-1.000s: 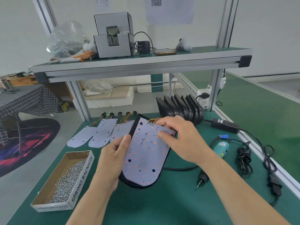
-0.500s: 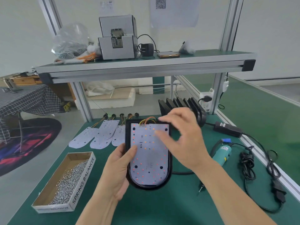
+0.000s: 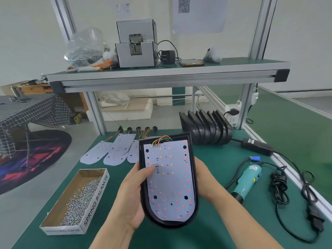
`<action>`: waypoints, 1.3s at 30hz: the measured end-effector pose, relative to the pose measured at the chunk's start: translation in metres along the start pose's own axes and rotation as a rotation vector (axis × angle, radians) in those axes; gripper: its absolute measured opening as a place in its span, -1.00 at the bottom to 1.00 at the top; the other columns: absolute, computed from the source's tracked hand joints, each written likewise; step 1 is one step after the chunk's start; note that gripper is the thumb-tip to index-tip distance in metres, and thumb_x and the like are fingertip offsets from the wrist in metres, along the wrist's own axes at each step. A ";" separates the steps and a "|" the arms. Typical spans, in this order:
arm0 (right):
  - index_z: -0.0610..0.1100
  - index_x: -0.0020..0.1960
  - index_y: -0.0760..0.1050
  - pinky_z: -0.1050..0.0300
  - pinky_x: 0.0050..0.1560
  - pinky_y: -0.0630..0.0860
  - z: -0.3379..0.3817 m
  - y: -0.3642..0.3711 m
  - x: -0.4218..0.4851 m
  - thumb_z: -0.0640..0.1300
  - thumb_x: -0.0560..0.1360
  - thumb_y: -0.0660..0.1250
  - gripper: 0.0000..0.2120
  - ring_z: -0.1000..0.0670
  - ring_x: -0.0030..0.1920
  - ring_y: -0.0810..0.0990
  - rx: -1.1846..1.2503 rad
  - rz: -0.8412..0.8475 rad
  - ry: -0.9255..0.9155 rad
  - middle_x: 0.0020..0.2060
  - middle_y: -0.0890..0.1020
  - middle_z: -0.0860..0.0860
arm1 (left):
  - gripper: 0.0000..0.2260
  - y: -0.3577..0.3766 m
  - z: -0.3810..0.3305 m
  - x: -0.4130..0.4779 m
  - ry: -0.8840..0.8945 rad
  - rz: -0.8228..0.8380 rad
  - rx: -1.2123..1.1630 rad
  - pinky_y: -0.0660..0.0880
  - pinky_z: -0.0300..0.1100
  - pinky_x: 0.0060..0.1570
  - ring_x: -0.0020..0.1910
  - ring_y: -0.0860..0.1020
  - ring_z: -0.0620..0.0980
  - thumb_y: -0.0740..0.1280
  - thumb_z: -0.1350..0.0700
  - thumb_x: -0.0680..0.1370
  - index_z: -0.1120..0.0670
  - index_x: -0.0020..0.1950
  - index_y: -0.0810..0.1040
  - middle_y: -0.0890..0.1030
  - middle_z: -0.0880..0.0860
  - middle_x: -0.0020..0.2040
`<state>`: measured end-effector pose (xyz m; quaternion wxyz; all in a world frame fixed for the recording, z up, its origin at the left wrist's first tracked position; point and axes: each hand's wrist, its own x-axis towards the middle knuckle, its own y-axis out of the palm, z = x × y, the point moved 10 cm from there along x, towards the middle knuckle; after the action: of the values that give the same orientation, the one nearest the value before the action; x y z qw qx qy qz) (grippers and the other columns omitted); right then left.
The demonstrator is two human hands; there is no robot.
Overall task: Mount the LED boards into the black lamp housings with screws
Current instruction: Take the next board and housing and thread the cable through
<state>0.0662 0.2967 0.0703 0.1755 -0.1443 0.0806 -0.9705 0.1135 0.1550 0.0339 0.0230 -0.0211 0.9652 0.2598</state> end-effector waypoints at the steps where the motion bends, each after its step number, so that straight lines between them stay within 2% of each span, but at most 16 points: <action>1: 0.23 -0.30 0.53 0.46 -0.32 0.39 -0.001 0.001 0.000 -0.24 0.44 0.28 -0.64 0.27 -0.38 0.46 0.008 -0.003 0.011 -0.44 0.55 0.33 | -0.67 0.002 0.000 -0.001 0.000 0.002 0.017 0.64 -0.01 -0.06 0.14 0.67 0.16 0.43 0.04 0.44 0.04 0.20 0.67 0.67 0.16 0.21; 5: 0.08 -0.50 0.28 0.26 -0.32 0.23 -0.004 0.008 -0.002 -0.11 0.30 0.25 -0.75 0.18 -0.42 0.17 -0.026 0.055 0.023 -0.52 0.31 0.23 | -0.60 0.013 0.002 -0.006 -0.013 -0.002 0.096 0.63 0.03 -0.05 0.10 0.68 0.20 0.55 -0.02 0.36 0.09 0.14 0.68 0.69 0.20 0.16; 8: -0.03 -0.21 0.34 0.02 -0.11 0.24 -0.012 0.005 -0.008 0.08 0.26 0.28 -0.77 -0.03 -0.16 0.23 0.106 0.009 0.084 -0.24 0.37 0.00 | -0.64 0.022 -0.003 -0.010 0.020 0.010 0.146 0.64 0.03 -0.10 0.03 0.70 0.21 0.60 0.00 0.33 0.09 0.07 0.71 0.71 0.21 0.10; 10: -0.08 -0.20 0.32 -0.04 -0.07 0.26 -0.016 -0.004 -0.008 0.01 0.41 0.30 -0.79 -0.08 -0.17 0.25 0.088 -0.060 0.101 -0.24 0.38 -0.05 | -0.61 0.025 -0.005 -0.013 0.031 0.015 0.165 0.65 0.06 -0.10 0.03 0.70 0.22 0.61 -0.01 0.28 0.07 0.05 0.71 0.71 0.19 0.08; 13: 0.06 -0.26 0.42 0.09 -0.15 0.41 -0.026 -0.007 -0.001 -0.16 0.62 0.21 -0.70 0.01 -0.28 0.40 -0.064 -0.039 0.121 -0.36 0.49 0.14 | -0.63 0.023 -0.002 -0.013 0.021 -0.002 0.171 0.64 0.17 0.01 0.04 0.69 0.26 0.61 0.03 0.32 0.11 0.07 0.70 0.71 0.22 0.09; 15: 0.15 -0.32 0.47 0.14 -0.20 0.42 -0.012 0.001 -0.003 -0.09 0.49 0.29 -0.76 0.08 -0.29 0.39 -0.199 0.065 0.067 -0.41 0.52 0.23 | -0.65 0.017 -0.004 -0.011 0.035 -0.025 0.171 0.63 0.16 0.03 0.06 0.69 0.26 0.57 0.04 0.35 0.12 0.09 0.70 0.70 0.22 0.10; 17: 0.32 -0.21 0.54 0.23 -0.05 0.48 0.010 -0.008 0.000 -0.12 0.46 0.35 -0.71 0.17 -0.14 0.49 -0.306 0.026 -0.021 -0.21 0.60 0.34 | -0.66 0.010 -0.011 -0.009 0.064 -0.046 0.159 0.62 0.15 0.03 0.07 0.68 0.27 0.54 0.05 0.39 0.14 0.12 0.68 0.70 0.22 0.11; 19: 0.17 0.00 0.65 0.16 0.04 0.55 0.029 -0.039 -0.003 -0.15 0.57 0.31 -0.77 0.05 -0.02 0.61 -0.017 -0.145 -0.101 -0.02 0.67 0.13 | -0.67 0.003 -0.017 -0.007 0.102 -0.071 0.176 0.63 0.14 0.02 0.08 0.68 0.26 0.51 0.05 0.42 0.13 0.14 0.67 0.70 0.21 0.11; 21: 0.02 0.07 0.67 0.09 -0.05 0.62 0.032 -0.054 -0.005 0.06 0.56 0.26 -0.75 -0.03 -0.12 0.65 0.207 -0.160 -0.094 -0.07 0.69 -0.07 | -0.70 0.001 -0.021 -0.006 0.138 -0.099 0.214 0.65 0.08 -0.04 0.05 0.70 0.21 0.49 0.05 0.42 0.10 0.13 0.68 0.72 0.17 0.08; 23: 0.04 0.07 0.61 0.22 -0.18 0.56 0.042 -0.042 -0.008 0.19 0.51 0.30 -0.72 0.01 -0.26 0.57 0.009 -0.069 -0.119 -0.24 0.65 -0.02 | -0.70 0.004 -0.022 -0.006 0.170 -0.124 0.259 0.66 0.00 -0.09 0.00 0.71 0.17 0.49 0.05 0.40 0.10 0.11 0.68 0.73 0.13 0.03; 25: 0.04 0.02 0.54 0.24 -0.31 0.43 0.046 -0.040 -0.011 0.05 0.54 0.36 -0.89 -0.11 -0.33 0.44 -0.213 -0.156 -0.147 -0.36 0.56 -0.06 | -0.73 0.010 -0.021 -0.007 0.198 -0.124 0.313 0.66 0.02 -0.09 -0.03 0.72 0.14 0.49 0.03 0.40 0.04 0.08 0.68 0.74 0.10 0.01; 28: 0.00 -0.03 0.46 0.15 -0.29 0.43 0.042 -0.042 -0.014 -0.13 0.60 0.32 -0.94 -0.04 -0.38 0.41 -0.253 -0.301 -0.160 -0.39 0.52 -0.02 | -0.86 0.013 -0.021 -0.007 0.243 -0.161 0.398 0.66 -0.01 -0.12 -0.09 0.73 0.08 0.53 0.08 0.44 -0.06 -0.02 0.70 0.75 0.04 -0.06; 33: -0.01 -0.04 0.37 0.24 -0.34 0.34 0.036 -0.037 -0.017 -0.10 0.62 0.28 -0.90 0.08 -0.41 0.33 -0.298 -0.353 -0.196 -0.44 0.41 0.11 | -0.89 0.011 -0.016 -0.002 0.197 -0.171 0.388 0.63 -0.19 -0.26 -0.12 0.73 0.06 0.49 0.19 0.51 0.05 0.01 0.69 0.75 0.04 -0.09; 36: 0.05 0.08 0.48 0.20 -0.17 0.46 0.027 -0.032 -0.013 0.11 0.60 0.22 -0.83 0.01 -0.23 0.48 -0.169 -0.184 -0.136 -0.27 0.57 0.11 | -0.84 0.003 -0.020 0.004 0.171 -0.130 0.369 0.65 -0.13 -0.20 -0.07 0.73 0.11 0.52 0.20 0.48 0.08 0.04 0.68 0.75 0.09 -0.04; 37: 0.03 0.11 0.53 0.18 -0.10 0.50 0.022 -0.035 -0.011 0.10 0.61 0.16 -0.76 -0.04 -0.11 0.53 -0.026 -0.144 -0.112 -0.14 0.63 0.09 | -0.81 0.000 -0.021 0.007 0.161 -0.102 0.358 0.65 -0.13 -0.18 -0.05 0.73 0.12 0.56 0.19 0.44 0.08 0.03 0.70 0.74 0.10 -0.01; 39: -0.01 0.20 0.58 0.22 -0.08 0.54 0.010 -0.042 -0.007 -0.14 0.63 0.11 -0.70 -0.03 0.09 0.56 0.265 -0.104 -0.061 0.16 0.63 -0.02 | -0.77 -0.004 -0.023 0.009 0.148 -0.028 0.354 0.64 -0.17 -0.14 -0.01 0.72 0.12 0.57 0.13 0.37 0.05 0.02 0.73 0.74 0.12 0.02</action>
<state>0.0625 0.3367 0.0870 0.1450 -0.1531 -0.0611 -0.9756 0.1035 0.1397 0.0516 -0.0411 -0.0493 0.9945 0.0833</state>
